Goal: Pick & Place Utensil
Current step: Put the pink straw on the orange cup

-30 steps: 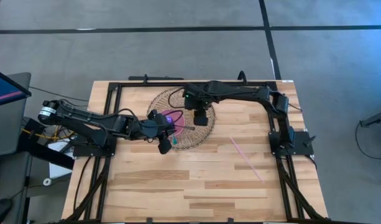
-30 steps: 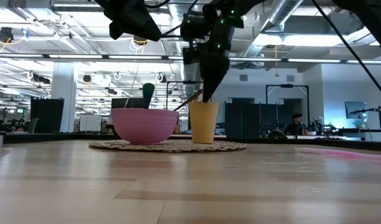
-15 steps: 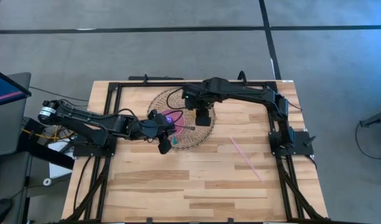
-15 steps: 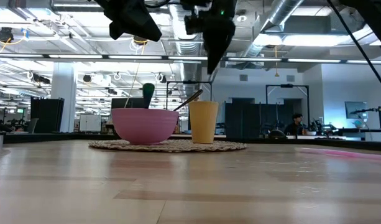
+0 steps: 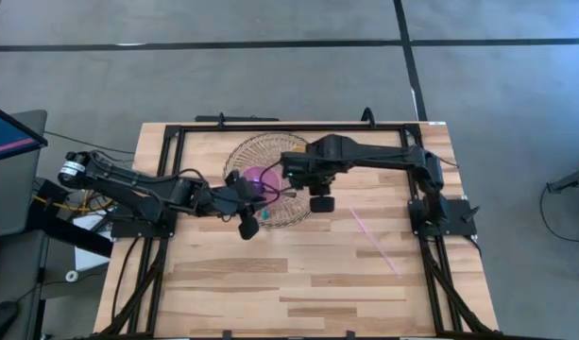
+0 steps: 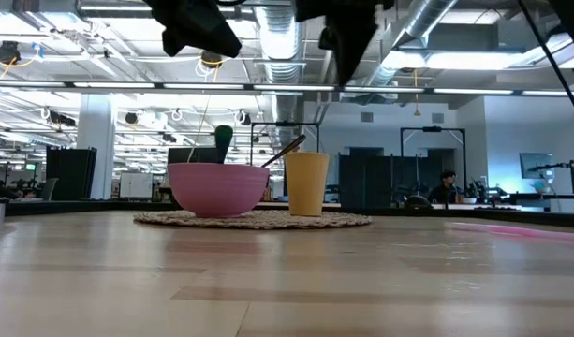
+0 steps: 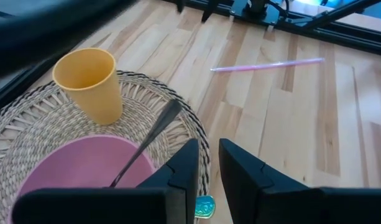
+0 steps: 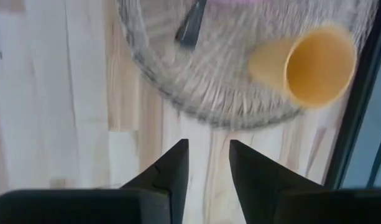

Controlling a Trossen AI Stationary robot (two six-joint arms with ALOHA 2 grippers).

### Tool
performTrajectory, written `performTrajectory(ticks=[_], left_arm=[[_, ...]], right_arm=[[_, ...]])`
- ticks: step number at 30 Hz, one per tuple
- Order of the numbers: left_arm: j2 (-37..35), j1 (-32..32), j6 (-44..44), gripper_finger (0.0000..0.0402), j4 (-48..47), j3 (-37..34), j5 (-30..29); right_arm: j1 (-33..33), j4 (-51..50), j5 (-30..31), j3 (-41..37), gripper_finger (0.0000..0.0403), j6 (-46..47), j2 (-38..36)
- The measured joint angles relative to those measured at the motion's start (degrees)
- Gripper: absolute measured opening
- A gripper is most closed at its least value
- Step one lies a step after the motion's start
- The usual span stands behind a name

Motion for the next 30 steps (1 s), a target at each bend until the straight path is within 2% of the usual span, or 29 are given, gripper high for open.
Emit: performTrajectory(ticks=[5, 10, 18, 24, 30], left_arm=[[0.0, -1.1, 0.0, 0.0065, 0.0, 0.0, -0.1], [0.0, -1.6, 0.0, 0.0065, 0.0, 0.0, -0.2], [0.0, -1.6, 0.0, 0.0065, 0.1, 0.0, -1.5], [0.0, -1.6, 0.0, 0.0065, 0.7, 0.0, -2.4], [0.0, -1.6, 0.0, 0.0065, 1.3, 0.0, -2.8]], right_arm=[[0.6, 0.4, -0.5, -8.4, 0.0091, 4.9, -8.1], [1.3, 9.2, -1.6, -26.2, 0.0082, 13.7, -20.9], [6.4, 18.2, -1.6, -54.5, 0.0082, 35.6, -37.6], [11.9, 28.4, -4.2, -69.5, 0.0082, 48.4, -42.1], [13.8, 40.2, -4.5, -78.4, 0.0082, 55.9, -42.2]])
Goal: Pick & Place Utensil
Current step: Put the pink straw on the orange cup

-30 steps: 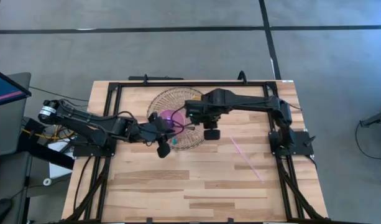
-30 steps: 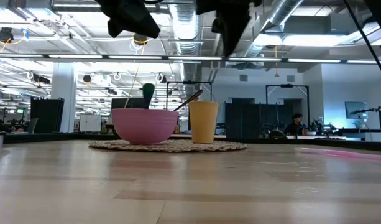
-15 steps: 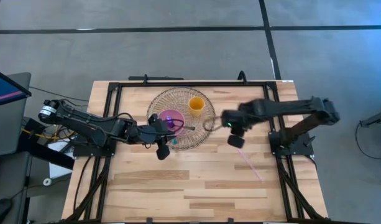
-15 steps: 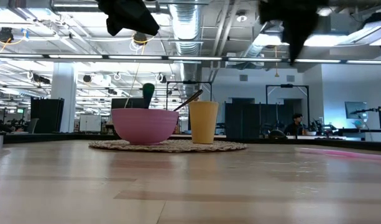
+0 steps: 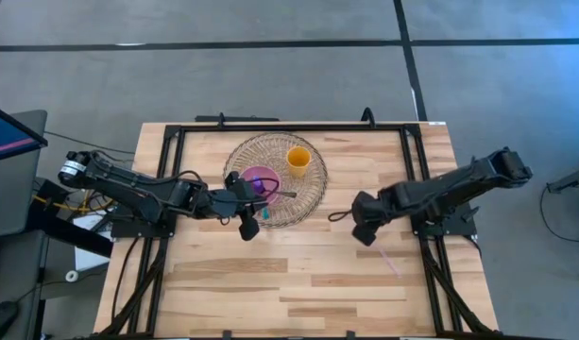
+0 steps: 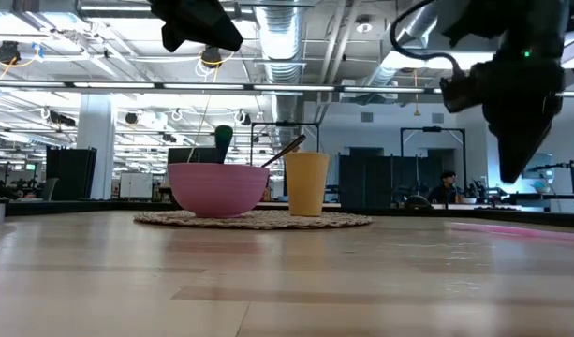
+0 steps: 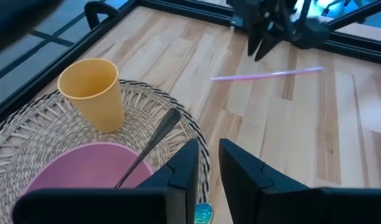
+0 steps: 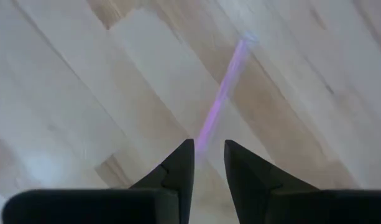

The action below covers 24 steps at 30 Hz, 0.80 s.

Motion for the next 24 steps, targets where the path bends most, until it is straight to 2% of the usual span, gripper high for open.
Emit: performTrajectory(ticks=[4, 9, 19, 24], left_arm=[[0.0, 0.0, 0.0, 0.0065, 0.2, 0.0, 0.0], [0.0, 0.0, 0.0, 0.0065, 0.4, 0.0, 0.0], [0.0, 0.0, 0.0, 0.0065, 0.5, 0.0, 0.0], [0.0, 0.0, 0.0, 0.0065, 0.7, 0.0, 0.0]], right_arm=[[0.0, 6.6, 0.3, -3.3, 0.0082, 2.3, 0.0], [0.1, 9.7, 4.6, -6.0, 0.0082, 5.3, 0.0], [0.2, 19.1, 4.7, -11.8, 0.0082, 7.9, 0.0], [0.2, 19.6, 6.8, -13.2, 0.0082, 7.9, 0.0]])
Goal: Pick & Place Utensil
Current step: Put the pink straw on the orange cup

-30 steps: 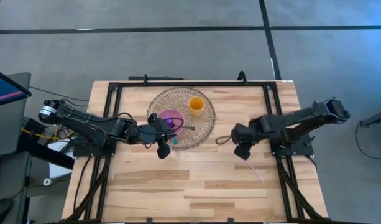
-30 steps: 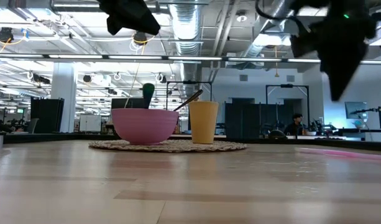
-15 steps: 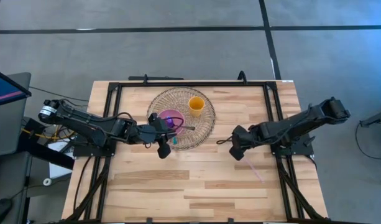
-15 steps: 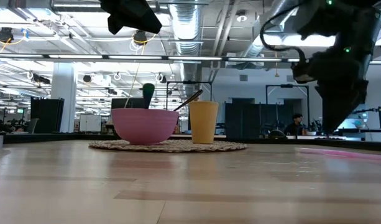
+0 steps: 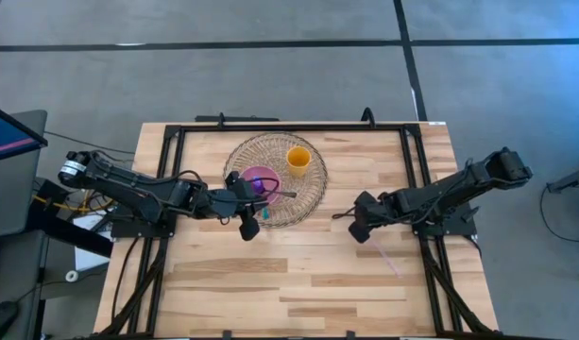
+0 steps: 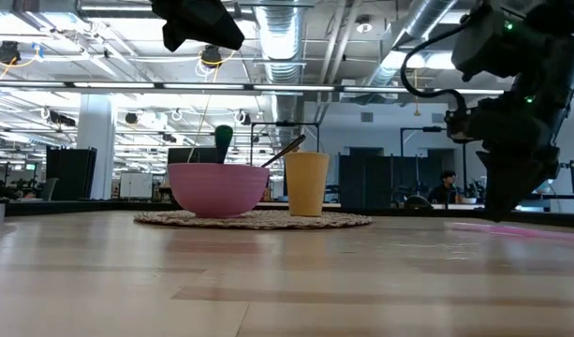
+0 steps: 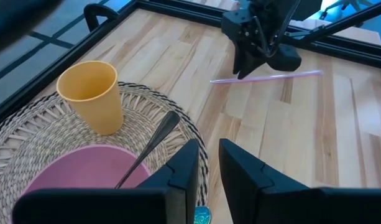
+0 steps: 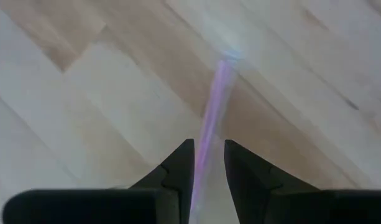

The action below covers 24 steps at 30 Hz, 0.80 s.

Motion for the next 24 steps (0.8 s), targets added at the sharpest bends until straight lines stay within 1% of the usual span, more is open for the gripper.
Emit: performTrajectory(ticks=[10, 17, 20, 24], left_arm=[[0.0, 0.0, 0.0, 0.0065, 0.2, 0.0, 0.0], [0.0, 0.0, 0.0, 0.0065, 0.2, 0.0, 0.0], [0.0, 0.0, 0.0, 0.0065, 0.4, 0.0, 0.0], [0.0, 0.0, 0.0, 0.0065, 0.5, 0.0, 0.0]], right_arm=[[0.9, 5.4, 1.4, -4.1, 0.0082, 2.9, -0.1], [2.5, 6.0, 3.9, -4.4, 0.0078, 2.9, 0.0], [2.6, 6.0, 4.0, -4.4, 0.0061, 2.5, 0.0], [2.4, 6.2, 4.1, -4.4, 0.0014, 2.3, 0.0]])
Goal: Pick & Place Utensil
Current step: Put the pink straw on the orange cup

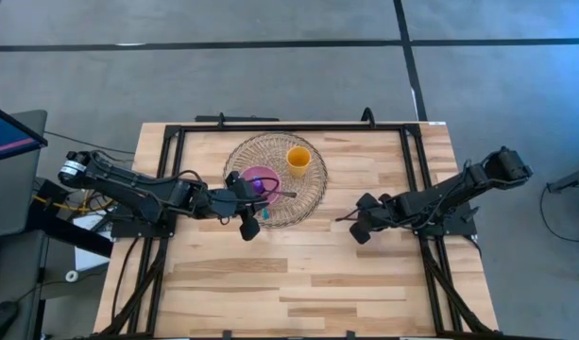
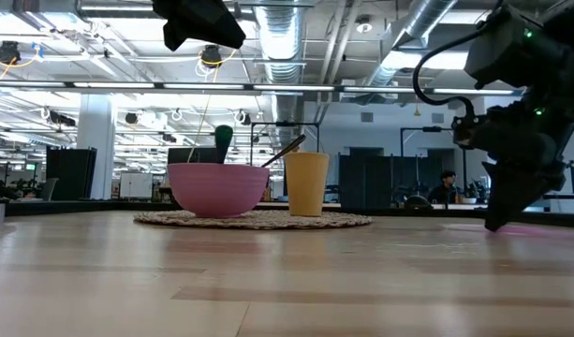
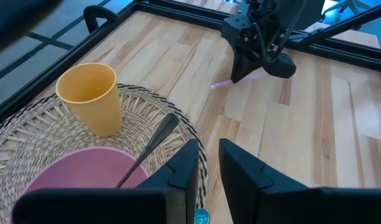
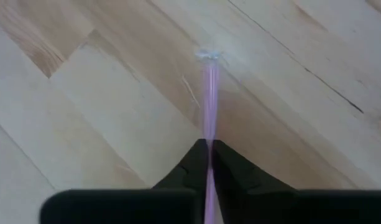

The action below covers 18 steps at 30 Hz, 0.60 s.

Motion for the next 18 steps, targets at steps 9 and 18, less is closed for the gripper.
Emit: performTrajectory(ticks=[9, 18], left_arm=[[0.0, 0.0, 0.0, 0.0065, 0.0, 0.0, 0.0], [0.0, 0.0, 0.0, 0.0065, 0.0, 0.0, -0.9]], right_arm=[[-0.2, 5.0, -0.2, 0.3, 0.0004, -4.4, -0.7], [-3.1, 7.7, 8.2, 11.6, 0.0002, -27.1, -5.6]])
